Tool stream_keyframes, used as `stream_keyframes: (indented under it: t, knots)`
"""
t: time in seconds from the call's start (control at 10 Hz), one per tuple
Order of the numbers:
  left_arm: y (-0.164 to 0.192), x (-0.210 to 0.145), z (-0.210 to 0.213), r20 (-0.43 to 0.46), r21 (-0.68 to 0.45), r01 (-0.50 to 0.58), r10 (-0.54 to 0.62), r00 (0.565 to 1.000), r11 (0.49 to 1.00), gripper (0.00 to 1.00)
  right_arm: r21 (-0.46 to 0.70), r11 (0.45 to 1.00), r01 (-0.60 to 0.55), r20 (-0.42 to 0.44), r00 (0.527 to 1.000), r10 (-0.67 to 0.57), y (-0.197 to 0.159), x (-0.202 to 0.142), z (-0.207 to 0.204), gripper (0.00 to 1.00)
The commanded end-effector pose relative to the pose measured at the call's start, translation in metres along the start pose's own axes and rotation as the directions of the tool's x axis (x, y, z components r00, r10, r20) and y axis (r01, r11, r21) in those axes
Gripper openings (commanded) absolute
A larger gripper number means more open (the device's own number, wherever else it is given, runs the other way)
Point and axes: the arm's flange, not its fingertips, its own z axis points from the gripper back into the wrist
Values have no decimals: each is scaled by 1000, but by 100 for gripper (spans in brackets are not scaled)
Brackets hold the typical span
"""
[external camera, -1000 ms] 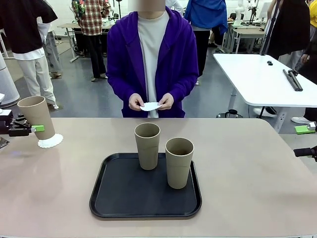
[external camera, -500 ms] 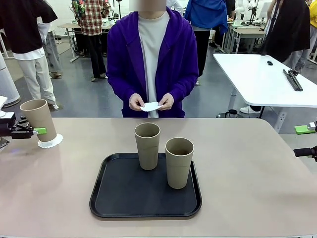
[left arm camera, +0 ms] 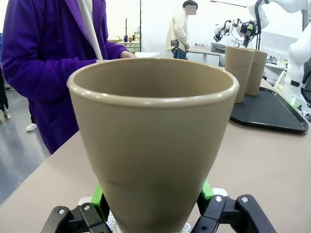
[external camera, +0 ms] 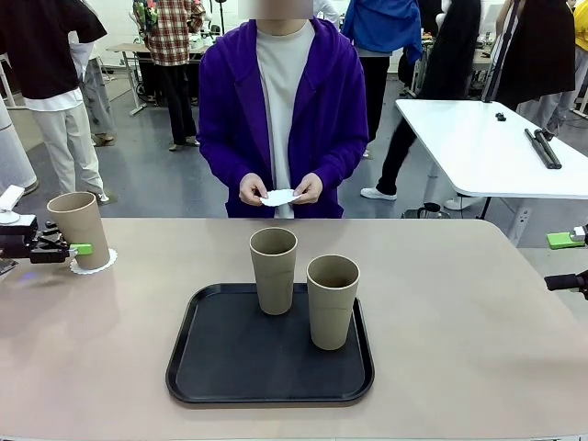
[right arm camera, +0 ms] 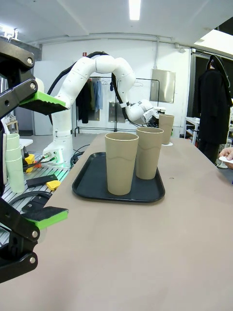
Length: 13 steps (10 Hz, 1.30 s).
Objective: Place coasters on the table and set cups on them.
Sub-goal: Pick up one Reusable plastic cup and place it on a coaster set by the human.
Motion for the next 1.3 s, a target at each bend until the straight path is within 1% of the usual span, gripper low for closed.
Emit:
stream_keyframes:
  t: [0.0, 0.6, 0.8, 1.2]
  knots:
    - [8, 3, -1, 11, 28, 3, -3, 1000, 1000, 84, 8, 1000, -6, 5, 1000, 6, 1, 1, 1, 100]
    - [10, 1, -3, 7, 17, -6, 6, 1000, 1000, 84, 8, 1000, -6, 5, 1000, 6, 1, 1, 1, 100]
    - [10, 0, -2, 5, 21, -3, 3, 1000, 1000, 100, 8, 1000, -6, 5, 1000, 6, 1, 1, 1, 100]
    - [10, 1, -1, -14, 9, -4, 5, 1000, 1000, 100, 8, 1000, -6, 5, 1000, 6, 1, 1, 1, 100]
